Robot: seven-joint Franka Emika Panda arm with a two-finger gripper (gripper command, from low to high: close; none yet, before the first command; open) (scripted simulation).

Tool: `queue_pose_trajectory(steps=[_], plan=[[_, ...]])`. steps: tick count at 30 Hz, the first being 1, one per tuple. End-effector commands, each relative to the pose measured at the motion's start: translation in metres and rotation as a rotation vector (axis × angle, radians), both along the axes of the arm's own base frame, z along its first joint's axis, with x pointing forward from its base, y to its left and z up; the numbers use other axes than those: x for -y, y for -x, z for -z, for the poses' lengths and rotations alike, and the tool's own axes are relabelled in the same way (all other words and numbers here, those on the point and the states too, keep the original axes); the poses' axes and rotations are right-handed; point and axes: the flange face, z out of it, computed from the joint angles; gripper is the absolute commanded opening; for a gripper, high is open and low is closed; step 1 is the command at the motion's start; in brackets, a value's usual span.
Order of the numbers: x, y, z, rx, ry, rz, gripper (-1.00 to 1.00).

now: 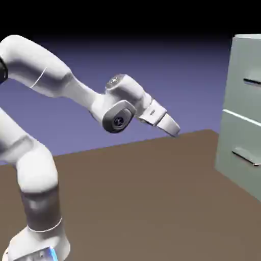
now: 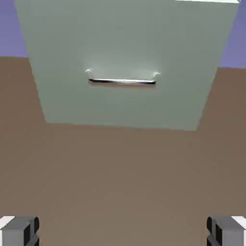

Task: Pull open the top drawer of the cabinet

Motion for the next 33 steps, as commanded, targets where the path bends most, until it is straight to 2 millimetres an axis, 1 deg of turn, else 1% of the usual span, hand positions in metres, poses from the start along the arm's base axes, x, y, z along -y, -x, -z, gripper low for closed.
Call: queue_pose_trajectory(steps=[1, 5, 10, 19, 27, 33], plan=[[-0.007, -0.006, 0.002, -0.013, 0.068, -0.06, 0.0], [-0.036, -0.029, 0.015, -0.066, 0.325, -0.306, 0.0], [-0.072, -0.054, 0.038, -0.126, 0.617, -0.631, 0.0], [-0.136, -0.087, 0.084, -0.174, 1.07, -1.238, 0.0], [-0.19, -0.105, 0.118, -0.104, 1.424, -1.758, 0.0], [-0.226, -0.117, 0.132, 0.03, 1.693, -2.089, 0.0]])
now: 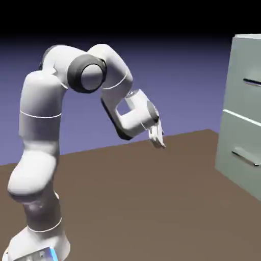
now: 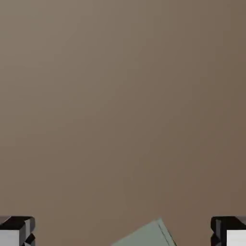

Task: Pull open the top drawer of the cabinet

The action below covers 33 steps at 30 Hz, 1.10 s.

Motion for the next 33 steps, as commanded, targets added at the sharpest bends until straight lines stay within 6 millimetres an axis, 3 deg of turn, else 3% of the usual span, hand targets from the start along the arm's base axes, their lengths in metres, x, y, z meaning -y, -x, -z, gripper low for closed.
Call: queue_pose_trajectory(steps=[1, 10, 19, 26, 33], plan=[[-0.005, -0.002, 0.001, 0.01, 0.028, -0.063, 0.0], [-0.043, -0.024, -0.006, 0.171, 0.261, -0.578, 0.0], [-0.052, -0.06, -0.044, 0.441, 0.516, -0.936, 0.0], [-0.028, -0.099, -0.089, 0.666, 0.775, -1.069, 0.0], [0.03, -0.144, -0.138, 0.823, 1.1, -1.068, 0.0]])
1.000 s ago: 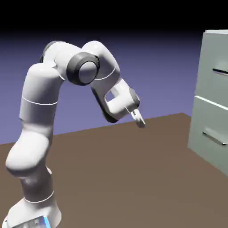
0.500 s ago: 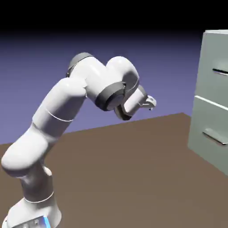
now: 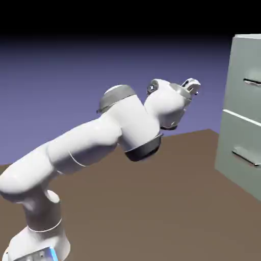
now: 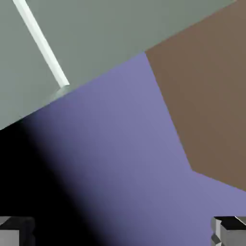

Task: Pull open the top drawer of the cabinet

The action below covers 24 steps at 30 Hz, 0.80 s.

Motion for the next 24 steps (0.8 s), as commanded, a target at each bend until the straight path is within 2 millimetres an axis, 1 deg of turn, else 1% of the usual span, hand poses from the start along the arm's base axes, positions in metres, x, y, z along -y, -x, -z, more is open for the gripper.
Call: queue_pose_trajectory(steps=[1, 3, 6, 9, 12, 13, 20, 22, 23, 24], plan=[[0.012, -0.007, -0.007, 0.039, 0.03, 0.008, 0.0], [0.037, -0.019, -0.02, 0.112, 0.091, 0.031, 0.0], [0.081, -0.038, -0.037, 0.212, 0.189, 0.085, 0.0], [0.133, -0.054, -0.051, 0.292, 0.294, 0.161, 0.0], [0.189, -0.067, -0.06, 0.349, 0.404, 0.251, 0.0], [0.189, -0.067, -0.06, 0.349, 0.404, 0.251, 0.0], [0.19, -0.106, -0.061, 0.349, 0.403, 0.25, 0.0], [0.189, -0.116, -0.06, 0.349, 0.404, 0.25, 0.0], [0.189, -0.117, -0.06, 0.349, 0.404, 0.251, 0.0], [0.189, -0.117, -0.06, 0.349, 0.404, 0.251, -1.0]])
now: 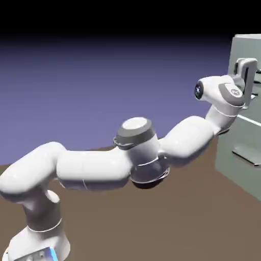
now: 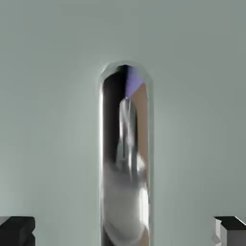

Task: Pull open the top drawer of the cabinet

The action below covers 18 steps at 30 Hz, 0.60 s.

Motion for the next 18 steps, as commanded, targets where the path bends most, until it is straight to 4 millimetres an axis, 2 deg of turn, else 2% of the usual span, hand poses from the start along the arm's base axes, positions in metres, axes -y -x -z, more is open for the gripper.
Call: queue_pose_trajectory(steps=[1, 9, 18], plan=[[0.0, 0.0, 0.0, 0.0, 0.0, 0.0, -1.0], [0.0, 0.042, 0.0, 0.0, 0.0, 0.0, -1.0], [0.0, 0.105, 0.0, 0.0, 0.0, 0.0, -1.0]])
